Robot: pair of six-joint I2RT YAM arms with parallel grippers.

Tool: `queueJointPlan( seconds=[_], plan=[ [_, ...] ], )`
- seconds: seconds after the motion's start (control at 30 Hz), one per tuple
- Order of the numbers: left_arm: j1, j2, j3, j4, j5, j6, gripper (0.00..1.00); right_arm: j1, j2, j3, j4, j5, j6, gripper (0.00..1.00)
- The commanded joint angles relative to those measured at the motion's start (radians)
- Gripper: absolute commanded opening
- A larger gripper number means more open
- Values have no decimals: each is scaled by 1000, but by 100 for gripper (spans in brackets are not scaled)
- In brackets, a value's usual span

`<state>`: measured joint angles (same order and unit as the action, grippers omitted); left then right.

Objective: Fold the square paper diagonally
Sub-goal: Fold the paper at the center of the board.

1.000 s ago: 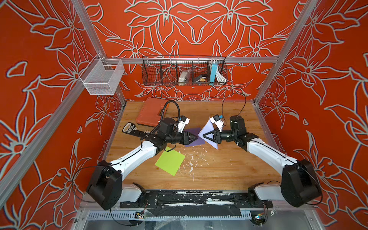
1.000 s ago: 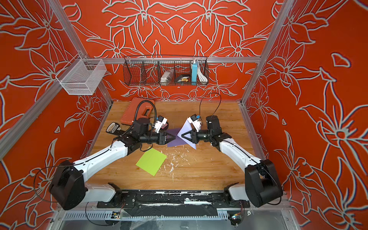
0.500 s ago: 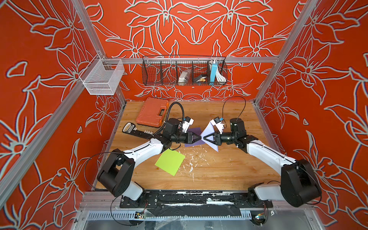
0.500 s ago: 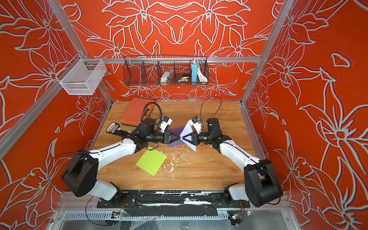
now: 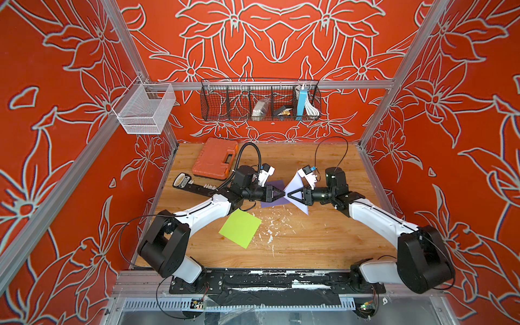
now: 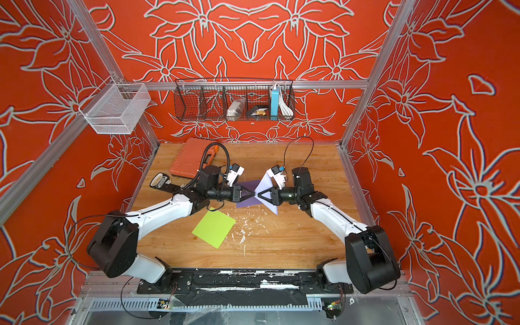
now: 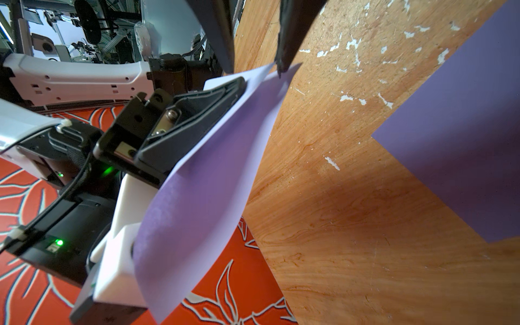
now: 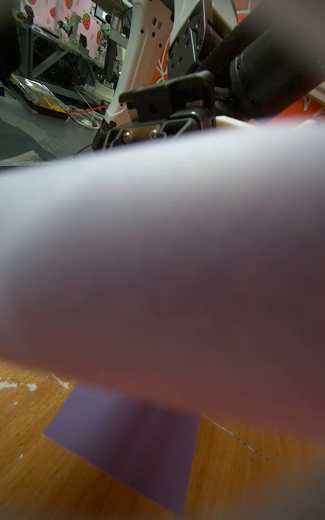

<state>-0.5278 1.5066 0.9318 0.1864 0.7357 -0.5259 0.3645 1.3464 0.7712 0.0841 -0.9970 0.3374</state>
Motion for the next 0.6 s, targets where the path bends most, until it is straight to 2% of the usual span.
queueJointPlan(
  seconds=[0.0,0.2,0.4,0.57],
  plan=[
    [-12,0,18,-23,-2,33,27,-4,-20,-13,40,-27,23,17],
    [-20,11,31,-48,-12,45,25,-4,-26,-18,52,-38,28,17],
    [-21,-3,36,-63,-36,54,30,-4,-30,-16,46,-37,25,17],
    [-20,-2,30,-29,-6,37,25,-4,-27,-20,61,-41,38,17]
  ],
)
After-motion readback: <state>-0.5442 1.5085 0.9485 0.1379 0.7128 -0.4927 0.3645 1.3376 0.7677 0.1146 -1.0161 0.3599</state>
